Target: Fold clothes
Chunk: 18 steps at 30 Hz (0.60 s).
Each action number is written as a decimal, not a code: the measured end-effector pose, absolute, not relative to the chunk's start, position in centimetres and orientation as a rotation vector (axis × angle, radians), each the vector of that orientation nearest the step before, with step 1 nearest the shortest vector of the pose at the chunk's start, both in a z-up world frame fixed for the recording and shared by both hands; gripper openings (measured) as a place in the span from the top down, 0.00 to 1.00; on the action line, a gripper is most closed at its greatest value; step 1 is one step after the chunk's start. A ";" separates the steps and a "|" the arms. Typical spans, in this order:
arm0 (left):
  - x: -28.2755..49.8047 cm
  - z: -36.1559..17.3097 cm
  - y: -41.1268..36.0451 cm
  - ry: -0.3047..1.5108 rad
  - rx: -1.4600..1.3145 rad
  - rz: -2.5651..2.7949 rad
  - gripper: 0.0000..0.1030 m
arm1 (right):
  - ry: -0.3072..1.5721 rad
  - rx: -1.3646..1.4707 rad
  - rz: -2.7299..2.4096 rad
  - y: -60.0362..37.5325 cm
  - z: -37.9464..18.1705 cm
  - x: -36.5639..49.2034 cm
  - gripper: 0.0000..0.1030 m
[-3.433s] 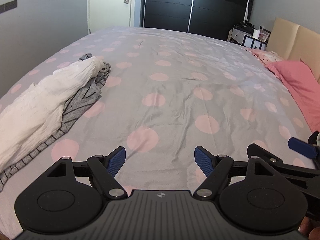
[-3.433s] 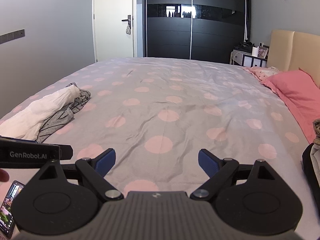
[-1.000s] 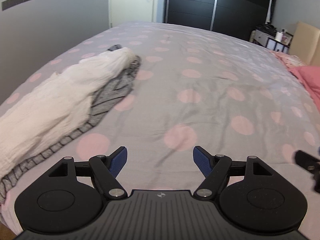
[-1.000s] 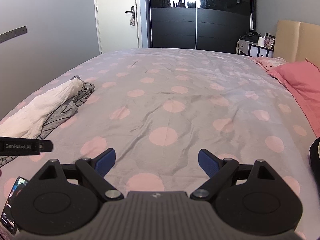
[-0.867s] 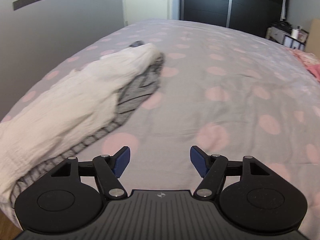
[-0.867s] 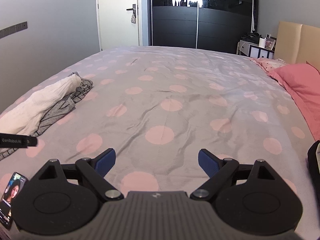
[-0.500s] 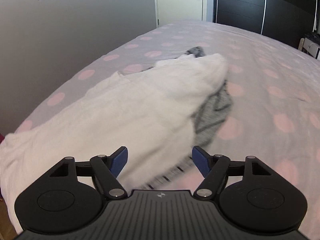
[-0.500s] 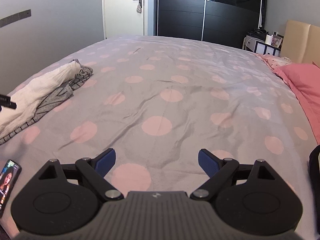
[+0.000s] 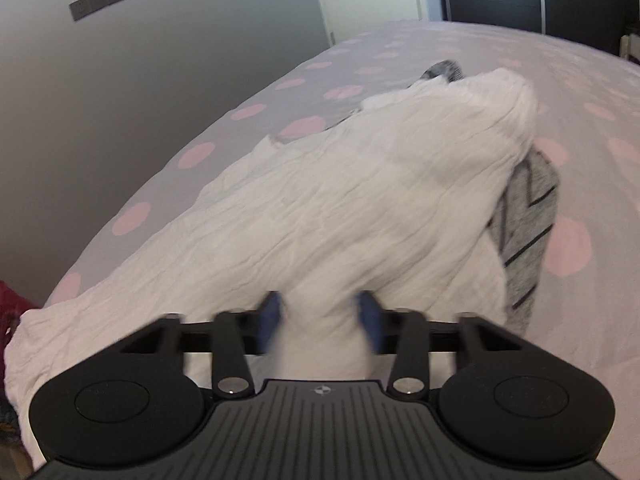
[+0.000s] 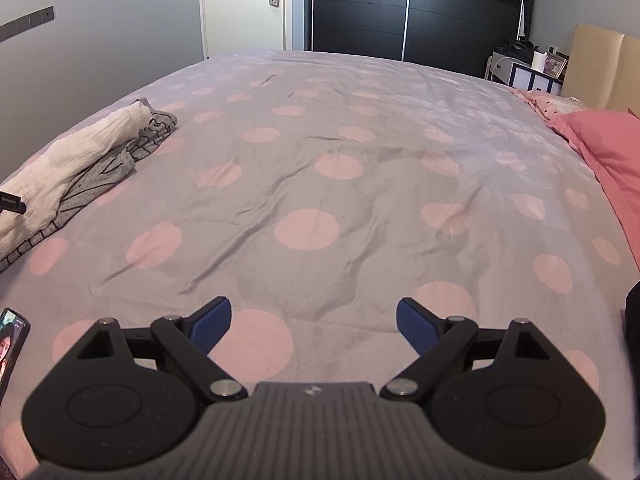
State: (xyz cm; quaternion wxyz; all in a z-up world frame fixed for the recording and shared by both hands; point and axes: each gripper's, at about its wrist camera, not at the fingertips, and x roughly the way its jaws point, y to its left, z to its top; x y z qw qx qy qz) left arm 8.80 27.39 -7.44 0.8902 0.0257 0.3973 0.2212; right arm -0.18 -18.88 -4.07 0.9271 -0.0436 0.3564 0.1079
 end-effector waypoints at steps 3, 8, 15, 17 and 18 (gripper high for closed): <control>8.5 -6.4 27.3 0.785 0.042 0.455 0.98 | 0.732 -0.088 0.231 -18.9 -4.0 -0.4 0.11; 8.1 -4.4 27.5 0.752 0.012 0.463 0.99 | 0.715 -0.068 0.237 -19.1 -3.3 -0.8 0.11; 7.2 -2.8 26.6 0.747 0.106 0.393 0.58 | 0.708 -0.062 0.246 -18.8 -2.8 -1.1 0.11; 6.5 -3.3 25.9 0.737 0.160 0.361 0.31 | 0.714 -0.057 0.245 -18.9 -2.9 -1.1 0.11; 6.3 -3.7 25.4 0.736 0.211 0.355 0.31 | 0.717 -0.057 0.245 -18.9 -2.9 -1.1 0.11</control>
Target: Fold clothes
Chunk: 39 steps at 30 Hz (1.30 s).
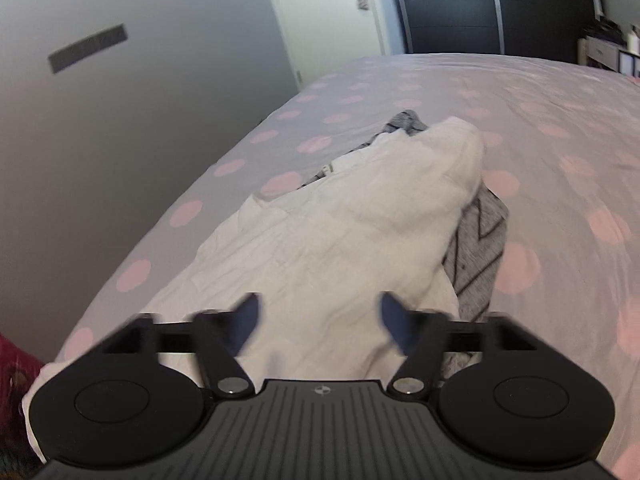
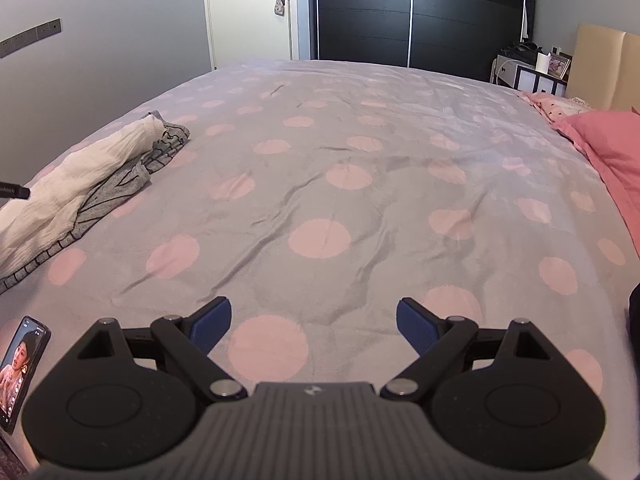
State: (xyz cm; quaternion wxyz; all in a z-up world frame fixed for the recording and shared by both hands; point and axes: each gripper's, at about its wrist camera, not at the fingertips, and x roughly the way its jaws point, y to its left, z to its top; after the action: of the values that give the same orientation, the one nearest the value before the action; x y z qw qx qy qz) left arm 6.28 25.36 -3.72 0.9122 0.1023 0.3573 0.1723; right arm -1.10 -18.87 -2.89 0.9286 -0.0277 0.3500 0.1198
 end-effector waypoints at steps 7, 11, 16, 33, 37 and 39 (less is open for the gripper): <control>7.0 -8.7 24.2 0.868 0.383 0.313 0.46 | 0.737 -0.055 0.254 -18.6 -3.1 -0.9 0.11; 7.1 -8.5 25.8 0.857 0.276 0.357 0.82 | 0.736 -0.085 0.254 -18.3 -3.4 -0.8 0.11; 6.7 -4.9 26.9 0.764 0.172 0.394 0.94 | 0.742 -0.092 0.255 -18.1 -3.7 -0.6 0.11; 3.6 9.3 16.8 0.401 0.217 0.199 1.00 | 0.694 -0.008 0.284 -18.1 -1.6 -2.4 0.11; 5.3 8.2 15.8 0.466 0.252 0.177 0.84 | 0.679 0.007 0.270 -18.9 -1.1 -3.2 0.11; 5.8 6.9 16.1 0.508 0.273 0.194 0.58 | 0.671 0.008 0.260 -19.5 -0.9 -3.6 0.11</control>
State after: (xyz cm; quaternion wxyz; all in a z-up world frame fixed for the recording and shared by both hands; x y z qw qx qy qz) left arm 5.79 16.07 6.92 0.9540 0.1346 0.2502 0.0957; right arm -3.58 -19.50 -0.93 0.9359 0.0041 0.3285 0.1273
